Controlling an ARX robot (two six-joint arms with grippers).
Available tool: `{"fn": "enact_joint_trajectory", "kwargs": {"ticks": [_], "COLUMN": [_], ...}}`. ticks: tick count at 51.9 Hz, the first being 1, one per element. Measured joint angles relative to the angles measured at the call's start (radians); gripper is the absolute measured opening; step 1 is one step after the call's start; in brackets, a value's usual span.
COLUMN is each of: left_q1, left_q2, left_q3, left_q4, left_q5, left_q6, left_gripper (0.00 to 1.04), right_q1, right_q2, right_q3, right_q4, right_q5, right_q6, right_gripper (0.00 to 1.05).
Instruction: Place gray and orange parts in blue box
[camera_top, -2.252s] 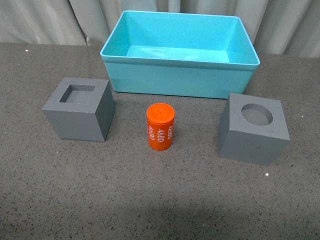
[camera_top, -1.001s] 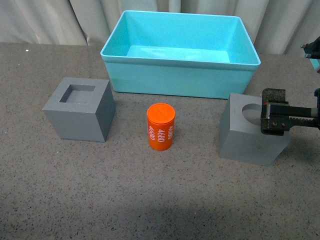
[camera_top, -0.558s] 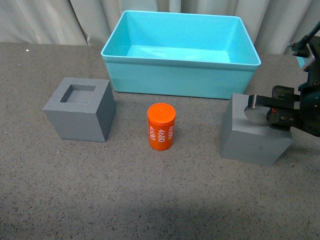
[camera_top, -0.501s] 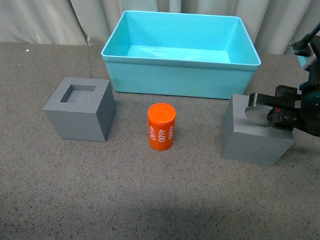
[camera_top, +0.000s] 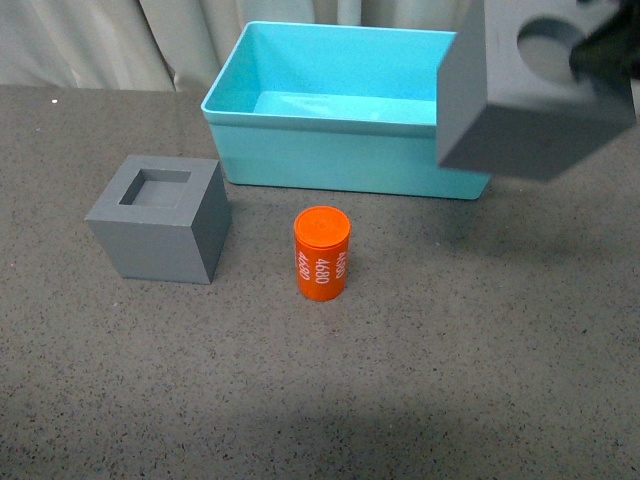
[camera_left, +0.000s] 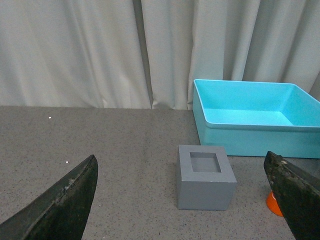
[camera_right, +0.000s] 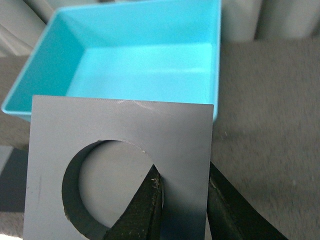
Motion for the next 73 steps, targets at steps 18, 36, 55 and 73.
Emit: {"fn": "enact_joint_trajectory", "kwargs": {"ticks": [18, 36, 55, 73], "left_q1": [0.000, 0.000, 0.000, 0.000], "left_q2": [0.000, 0.000, 0.000, 0.000], "left_q3": [0.000, 0.000, 0.000, 0.000], "left_q4": [0.000, 0.000, 0.000, 0.000], "left_q5": [0.000, 0.000, 0.000, 0.000], "left_q6": [0.000, 0.000, 0.000, 0.000], "left_gripper": [0.98, 0.98, 0.98, 0.98], "right_q1": [0.019, 0.018, 0.014, 0.003], "right_q2": [0.294, 0.543, 0.695, 0.736], "right_q3": [0.342, 0.524, 0.678, 0.730], "right_q4": [0.020, 0.046, -0.092, -0.188], "right_q5": [0.048, 0.140, 0.104, 0.118], "right_q6": [-0.047, -0.050, -0.034, -0.008], "right_gripper": [0.18, 0.18, 0.18, 0.19]}}
